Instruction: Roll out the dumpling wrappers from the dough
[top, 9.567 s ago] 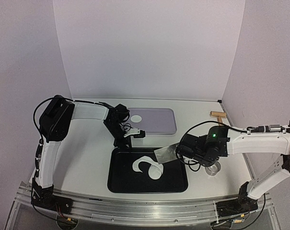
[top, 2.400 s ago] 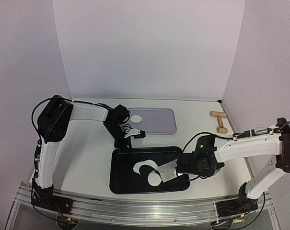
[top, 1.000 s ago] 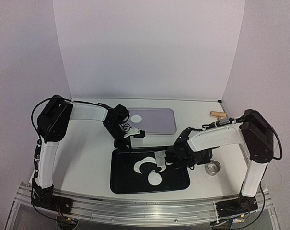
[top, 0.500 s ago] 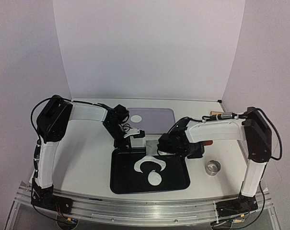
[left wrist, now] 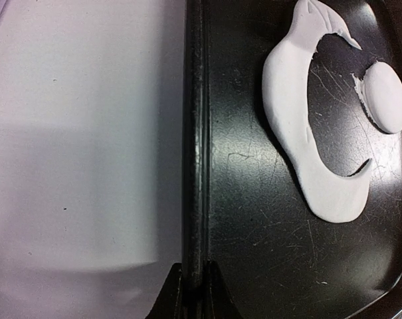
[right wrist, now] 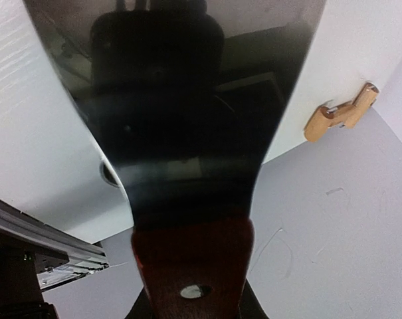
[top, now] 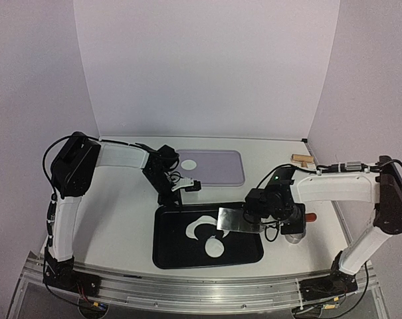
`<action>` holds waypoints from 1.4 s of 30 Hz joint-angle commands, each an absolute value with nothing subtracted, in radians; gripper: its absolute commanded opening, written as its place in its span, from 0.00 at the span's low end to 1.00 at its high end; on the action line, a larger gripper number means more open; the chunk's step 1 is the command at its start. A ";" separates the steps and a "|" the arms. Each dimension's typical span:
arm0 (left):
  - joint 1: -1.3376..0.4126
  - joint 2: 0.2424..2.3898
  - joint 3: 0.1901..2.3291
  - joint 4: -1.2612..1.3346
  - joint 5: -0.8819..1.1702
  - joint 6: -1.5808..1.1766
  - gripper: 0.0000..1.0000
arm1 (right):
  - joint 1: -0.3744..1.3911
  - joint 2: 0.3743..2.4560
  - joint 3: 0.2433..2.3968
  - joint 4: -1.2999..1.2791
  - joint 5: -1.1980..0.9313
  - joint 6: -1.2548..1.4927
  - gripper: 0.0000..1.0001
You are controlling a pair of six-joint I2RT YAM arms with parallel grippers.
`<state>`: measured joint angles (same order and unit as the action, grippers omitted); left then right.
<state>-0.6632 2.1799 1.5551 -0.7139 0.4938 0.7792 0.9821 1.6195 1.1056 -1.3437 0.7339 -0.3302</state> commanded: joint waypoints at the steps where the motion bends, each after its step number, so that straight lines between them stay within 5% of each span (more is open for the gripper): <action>1: -0.669 2.143 1.564 -0.667 0.418 0.814 0.00 | 0.979 1.650 1.087 -1.615 0.642 -0.282 0.00; 24: -0.668 2.153 1.591 -0.695 0.409 0.838 0.00 | 0.970 1.638 1.157 -1.579 0.583 -0.249 0.00; 32: -0.668 2.150 1.601 -0.712 0.403 0.853 0.00 | 0.970 1.627 0.999 -1.574 0.577 -0.293 0.00; 42: -0.667 2.164 1.620 -0.717 0.424 0.838 0.00 | 0.970 1.743 1.219 -1.470 0.459 -0.230 0.00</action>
<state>-0.6651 2.1799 1.5749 -0.7371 0.4805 0.7853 0.9710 1.6927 1.1188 -1.3522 0.5207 -0.2647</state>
